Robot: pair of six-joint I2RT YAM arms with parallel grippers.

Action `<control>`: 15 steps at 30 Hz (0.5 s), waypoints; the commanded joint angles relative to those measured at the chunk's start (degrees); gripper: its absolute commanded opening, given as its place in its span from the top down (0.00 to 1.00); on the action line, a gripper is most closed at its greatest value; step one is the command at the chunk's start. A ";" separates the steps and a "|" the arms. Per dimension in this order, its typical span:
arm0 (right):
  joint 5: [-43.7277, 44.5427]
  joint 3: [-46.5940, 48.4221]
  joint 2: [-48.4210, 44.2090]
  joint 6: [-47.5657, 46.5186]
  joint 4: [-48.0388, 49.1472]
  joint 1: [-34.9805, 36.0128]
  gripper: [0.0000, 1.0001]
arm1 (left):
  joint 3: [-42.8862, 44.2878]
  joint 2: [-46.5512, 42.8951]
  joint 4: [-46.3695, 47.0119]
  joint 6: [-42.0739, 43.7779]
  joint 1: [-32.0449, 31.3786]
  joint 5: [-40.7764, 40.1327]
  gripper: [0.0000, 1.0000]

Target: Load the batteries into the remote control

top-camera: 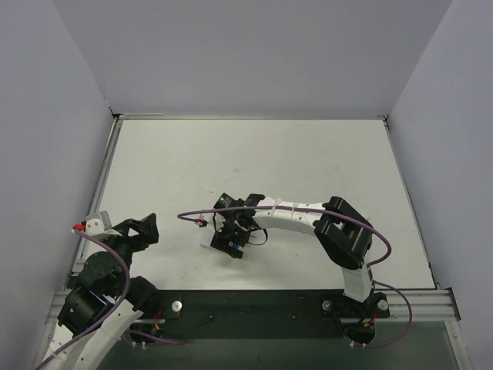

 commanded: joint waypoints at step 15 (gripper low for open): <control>3.08 -4.39 -9.28 2.51 -5.33 -14.30 0.36 | -0.10 -1.97 1.20 1.49 -0.07 0.85 0.08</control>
